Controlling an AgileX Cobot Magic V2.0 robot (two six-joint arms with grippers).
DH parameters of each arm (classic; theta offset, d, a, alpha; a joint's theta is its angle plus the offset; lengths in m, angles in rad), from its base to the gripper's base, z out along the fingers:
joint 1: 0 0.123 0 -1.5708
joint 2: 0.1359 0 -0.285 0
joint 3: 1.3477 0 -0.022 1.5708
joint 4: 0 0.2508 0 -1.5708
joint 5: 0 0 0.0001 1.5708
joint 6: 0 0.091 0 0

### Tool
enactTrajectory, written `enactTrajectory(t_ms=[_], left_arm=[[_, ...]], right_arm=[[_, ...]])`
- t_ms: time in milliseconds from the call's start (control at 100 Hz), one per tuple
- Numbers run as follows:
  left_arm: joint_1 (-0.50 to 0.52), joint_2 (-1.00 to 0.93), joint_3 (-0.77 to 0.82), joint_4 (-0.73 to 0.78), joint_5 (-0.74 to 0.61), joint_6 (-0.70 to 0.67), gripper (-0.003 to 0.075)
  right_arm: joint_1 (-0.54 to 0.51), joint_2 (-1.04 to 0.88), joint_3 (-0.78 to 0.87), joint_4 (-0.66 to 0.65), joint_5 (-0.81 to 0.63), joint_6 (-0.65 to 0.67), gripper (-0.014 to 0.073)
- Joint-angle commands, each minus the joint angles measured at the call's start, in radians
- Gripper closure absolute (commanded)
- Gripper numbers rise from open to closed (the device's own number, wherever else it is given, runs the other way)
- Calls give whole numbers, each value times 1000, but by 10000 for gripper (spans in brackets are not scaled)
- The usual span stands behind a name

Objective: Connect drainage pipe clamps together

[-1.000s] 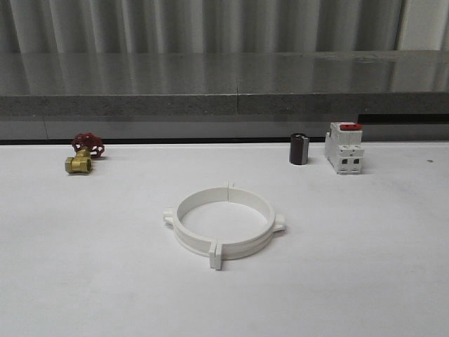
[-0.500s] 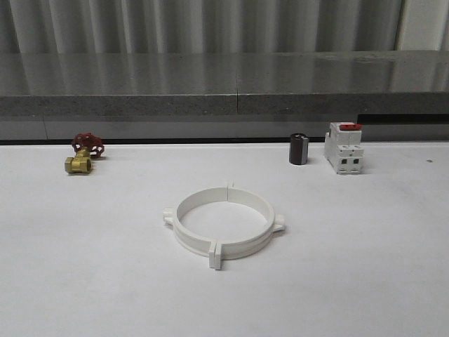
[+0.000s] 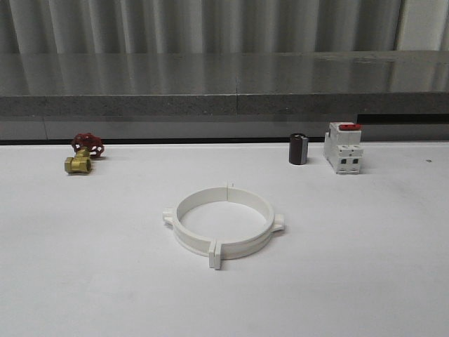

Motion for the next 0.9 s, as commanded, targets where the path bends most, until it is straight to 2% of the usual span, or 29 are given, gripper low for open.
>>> enactTrajectory(t_ms=[0, 160, 890], left_arm=[[0, 4, -26, -14, -72, 1, 740], [0, 4, -26, -14, -72, 1, 740], [0, 4, -26, -14, -72, 1, 740]], right_arm=[[-12, -21, 2, 21, -135, -32, 711], [-12, -21, 58, 21, -229, -31, 711], [-12, -21, 56, 21, -222, -31, 711]])
